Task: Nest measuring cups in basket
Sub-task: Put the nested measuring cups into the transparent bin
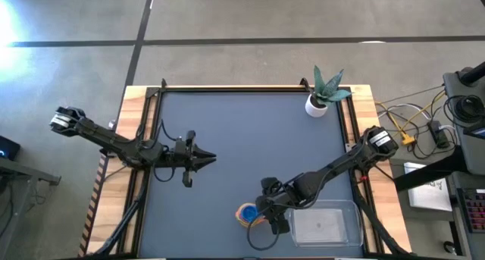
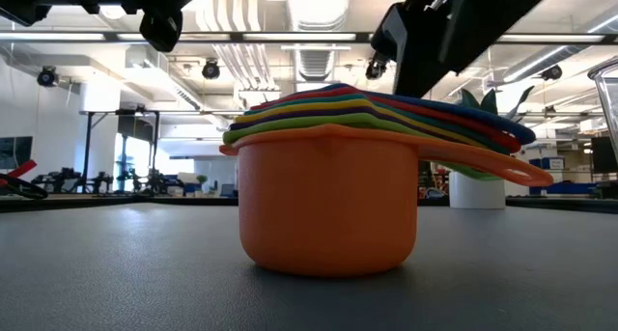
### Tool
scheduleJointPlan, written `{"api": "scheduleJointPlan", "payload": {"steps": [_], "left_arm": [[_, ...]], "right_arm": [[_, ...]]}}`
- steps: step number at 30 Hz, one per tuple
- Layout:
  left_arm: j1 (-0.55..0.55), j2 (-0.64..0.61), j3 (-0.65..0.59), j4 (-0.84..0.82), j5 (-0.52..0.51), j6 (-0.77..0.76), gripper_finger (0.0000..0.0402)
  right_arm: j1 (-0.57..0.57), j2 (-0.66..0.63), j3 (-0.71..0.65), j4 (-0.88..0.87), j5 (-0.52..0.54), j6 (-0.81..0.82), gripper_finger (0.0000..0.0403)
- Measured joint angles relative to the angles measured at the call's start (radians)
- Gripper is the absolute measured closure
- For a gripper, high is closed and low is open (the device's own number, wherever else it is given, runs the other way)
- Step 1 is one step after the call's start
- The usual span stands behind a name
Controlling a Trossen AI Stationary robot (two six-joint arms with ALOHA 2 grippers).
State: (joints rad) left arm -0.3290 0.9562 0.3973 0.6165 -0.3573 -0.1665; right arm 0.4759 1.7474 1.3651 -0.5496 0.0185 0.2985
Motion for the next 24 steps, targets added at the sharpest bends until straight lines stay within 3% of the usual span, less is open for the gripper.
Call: {"api": "scheduleJointPlan", "payload": {"steps": [17,24], "left_arm": [[0.0,0.004,0.0,-0.004,0.0,-0.004,0.0362],[0.0,0.027,0.0,-0.001,0.0,-0.004,0.0362]], "right_arm": [[0.004,0.096,0.005,0.009,-0.025,0.045,0.0044],[0.004,0.101,0.024,0.001,-0.022,0.039,0.0034]]}}
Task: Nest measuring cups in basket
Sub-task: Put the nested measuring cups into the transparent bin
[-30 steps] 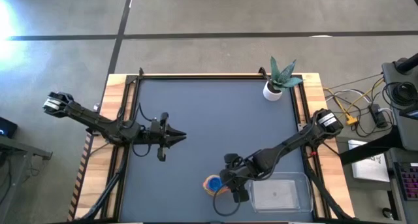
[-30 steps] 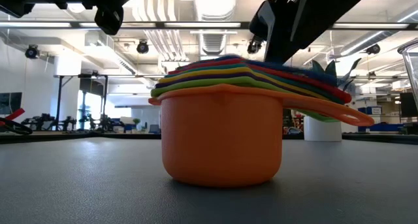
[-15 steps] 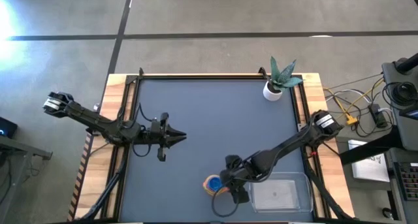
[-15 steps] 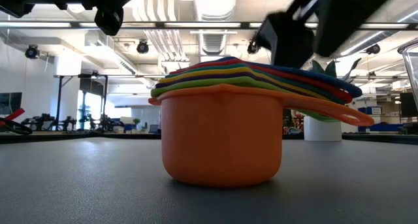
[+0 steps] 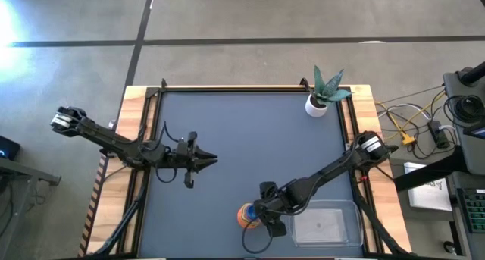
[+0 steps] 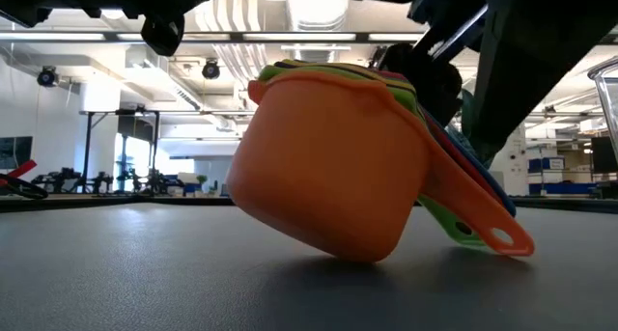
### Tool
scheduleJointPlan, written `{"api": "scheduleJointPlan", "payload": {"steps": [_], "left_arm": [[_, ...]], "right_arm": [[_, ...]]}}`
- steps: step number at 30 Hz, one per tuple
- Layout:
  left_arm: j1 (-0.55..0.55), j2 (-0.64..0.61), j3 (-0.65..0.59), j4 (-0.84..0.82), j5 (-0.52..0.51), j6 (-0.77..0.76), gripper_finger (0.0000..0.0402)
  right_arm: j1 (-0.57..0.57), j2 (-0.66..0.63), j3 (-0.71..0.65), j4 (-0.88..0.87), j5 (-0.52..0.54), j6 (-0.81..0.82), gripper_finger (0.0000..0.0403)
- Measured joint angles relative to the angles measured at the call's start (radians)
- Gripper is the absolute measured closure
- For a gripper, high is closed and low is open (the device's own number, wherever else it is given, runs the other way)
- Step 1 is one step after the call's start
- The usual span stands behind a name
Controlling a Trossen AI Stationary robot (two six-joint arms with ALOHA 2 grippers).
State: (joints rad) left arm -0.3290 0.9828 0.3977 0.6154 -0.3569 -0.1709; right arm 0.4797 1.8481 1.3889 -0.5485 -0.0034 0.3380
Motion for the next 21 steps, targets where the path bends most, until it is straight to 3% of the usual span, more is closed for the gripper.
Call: {"api": "scheduleJointPlan", "payload": {"steps": [8,21], "left_arm": [[0.001,0.013,0.0,0.006,0.0,0.0,0.0362],[0.002,0.013,0.0,0.006,0.0,-0.004,0.0362]], "right_arm": [[-0.002,-0.033,0.013,-0.027,0.004,-0.001,0.0034],[-0.023,0.018,0.003,-0.008,-0.021,-0.011,0.0034]]}}
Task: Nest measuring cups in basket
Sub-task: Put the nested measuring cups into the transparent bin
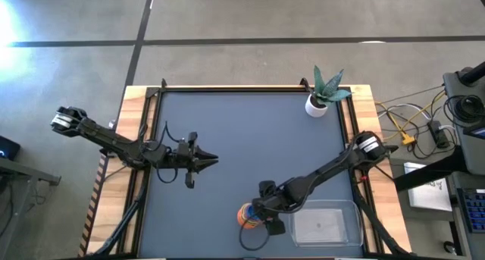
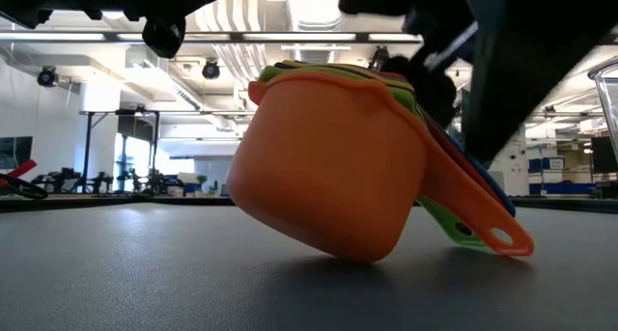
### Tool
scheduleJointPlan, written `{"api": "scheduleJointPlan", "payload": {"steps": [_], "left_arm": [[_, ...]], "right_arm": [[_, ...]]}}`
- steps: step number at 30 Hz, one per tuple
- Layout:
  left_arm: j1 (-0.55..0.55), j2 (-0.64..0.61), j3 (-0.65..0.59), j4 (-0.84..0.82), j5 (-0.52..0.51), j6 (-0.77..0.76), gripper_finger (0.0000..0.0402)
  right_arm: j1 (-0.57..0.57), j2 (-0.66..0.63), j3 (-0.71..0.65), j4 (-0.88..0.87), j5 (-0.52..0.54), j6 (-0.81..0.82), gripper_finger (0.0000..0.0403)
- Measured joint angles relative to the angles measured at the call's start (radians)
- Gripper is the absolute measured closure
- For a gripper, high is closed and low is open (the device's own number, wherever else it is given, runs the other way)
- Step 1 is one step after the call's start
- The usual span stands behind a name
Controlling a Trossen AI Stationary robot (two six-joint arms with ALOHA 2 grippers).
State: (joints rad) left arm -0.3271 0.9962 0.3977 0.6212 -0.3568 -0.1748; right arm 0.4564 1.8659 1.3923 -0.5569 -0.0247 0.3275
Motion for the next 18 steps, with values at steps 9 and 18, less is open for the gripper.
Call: {"api": "scheduleJointPlan", "payload": {"steps": [9,18], "left_arm": [[0.0,0.0,0.0,0.0,0.0,0.0,0.0362],[0.0,0.0,0.0,-0.002,0.0,0.001,0.0362]], "right_arm": [[0.0,0.086,-0.003,0.019,-0.024,0.011,0.0034],[0.005,0.103,0.0,0.016,-0.005,-0.002,0.0074]]}}
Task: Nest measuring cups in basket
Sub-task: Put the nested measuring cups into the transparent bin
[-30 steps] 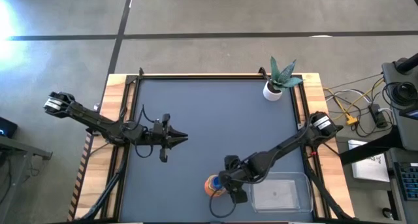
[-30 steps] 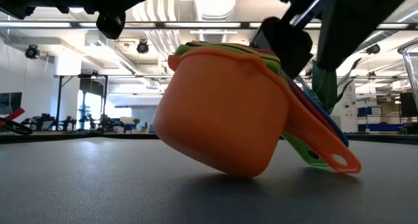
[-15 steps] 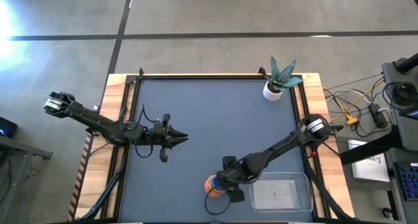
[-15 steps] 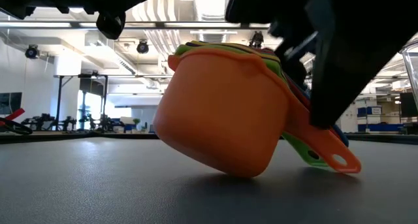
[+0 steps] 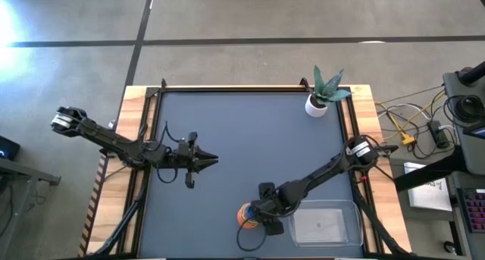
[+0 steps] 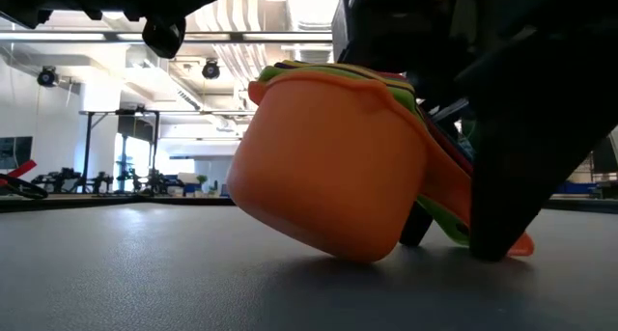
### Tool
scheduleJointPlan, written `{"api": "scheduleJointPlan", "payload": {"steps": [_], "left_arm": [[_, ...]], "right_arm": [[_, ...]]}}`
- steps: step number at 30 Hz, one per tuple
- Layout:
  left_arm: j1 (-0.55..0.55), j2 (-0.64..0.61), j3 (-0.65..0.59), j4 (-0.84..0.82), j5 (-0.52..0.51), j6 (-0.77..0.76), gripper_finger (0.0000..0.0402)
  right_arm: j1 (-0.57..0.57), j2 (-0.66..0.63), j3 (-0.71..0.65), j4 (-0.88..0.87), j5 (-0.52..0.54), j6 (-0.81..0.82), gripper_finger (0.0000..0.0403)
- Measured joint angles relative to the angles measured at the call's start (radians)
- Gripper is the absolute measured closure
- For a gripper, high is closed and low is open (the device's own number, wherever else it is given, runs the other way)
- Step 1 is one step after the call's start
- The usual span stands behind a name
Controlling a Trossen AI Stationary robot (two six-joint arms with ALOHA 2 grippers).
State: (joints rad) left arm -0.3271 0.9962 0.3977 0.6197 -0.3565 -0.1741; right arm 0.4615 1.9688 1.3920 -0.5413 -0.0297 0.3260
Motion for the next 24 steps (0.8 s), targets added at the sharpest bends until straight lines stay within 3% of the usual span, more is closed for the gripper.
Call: {"api": "scheduleJointPlan", "payload": {"steps": [12,24], "left_arm": [[0.0,0.0,0.0,-0.003,0.0,0.0,0.0362],[0.0,0.0,0.0,-0.006,0.0,0.0,0.0362]], "right_arm": [[0.008,-0.03,-0.002,-0.007,0.028,-0.028,0.0268],[0.008,-0.03,0.006,-0.012,0.03,-0.039,0.0269]]}}
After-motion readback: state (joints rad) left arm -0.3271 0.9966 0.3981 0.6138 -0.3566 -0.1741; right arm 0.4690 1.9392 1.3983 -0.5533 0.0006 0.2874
